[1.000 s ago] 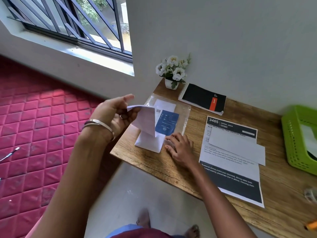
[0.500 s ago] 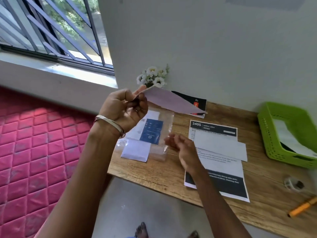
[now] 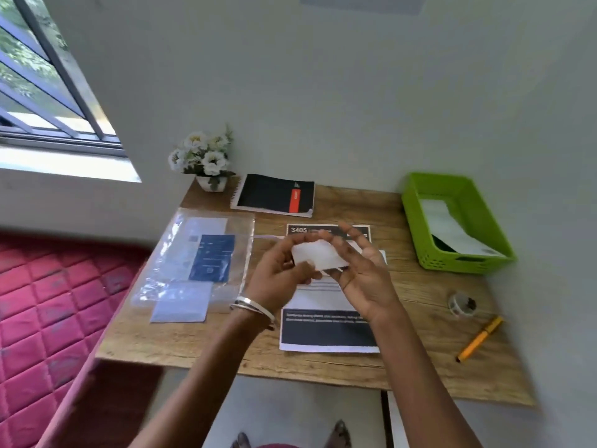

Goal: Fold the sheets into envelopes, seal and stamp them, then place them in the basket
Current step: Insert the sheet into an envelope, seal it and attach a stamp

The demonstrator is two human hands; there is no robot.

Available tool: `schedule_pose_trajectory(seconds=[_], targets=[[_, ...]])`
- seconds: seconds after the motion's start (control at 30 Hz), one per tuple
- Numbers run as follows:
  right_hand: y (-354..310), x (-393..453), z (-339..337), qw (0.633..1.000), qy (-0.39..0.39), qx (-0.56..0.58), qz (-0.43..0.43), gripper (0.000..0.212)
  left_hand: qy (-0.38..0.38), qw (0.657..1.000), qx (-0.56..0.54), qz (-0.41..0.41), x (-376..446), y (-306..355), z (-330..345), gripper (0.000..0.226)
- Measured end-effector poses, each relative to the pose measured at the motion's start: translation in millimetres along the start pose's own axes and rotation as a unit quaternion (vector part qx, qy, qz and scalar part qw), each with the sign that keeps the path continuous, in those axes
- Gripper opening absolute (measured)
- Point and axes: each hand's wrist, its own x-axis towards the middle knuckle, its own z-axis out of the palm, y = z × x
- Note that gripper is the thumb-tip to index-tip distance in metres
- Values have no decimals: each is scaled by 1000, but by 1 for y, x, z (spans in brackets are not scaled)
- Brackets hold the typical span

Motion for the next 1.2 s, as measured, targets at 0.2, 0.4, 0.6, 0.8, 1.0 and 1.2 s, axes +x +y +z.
schedule_pose_trajectory(seconds=[0.2,0.4,0.6,0.8,1.0,1.2], targets=[[-20,9,-39,997,34,-45,-45,81,-138,980,136,-53,4,16,24,65],[-53,13,-76,994,-38,-103,1,75,-13,883,451,128,29,31,38,83],[-76,20,-98,980,-100,-173,9,60,-158,730,652,130,61,5,69,136],[-87,20,-115,981,-109,-156,22,60,-99,680,700,195,65,-4,91,114],[-78,22,-122,976,-5,-216,29,51,-60,633,754,164,68,-16,97,111],[-67,21,-121,981,83,-165,55,37,-42,639,752,157,69,-27,86,114]])
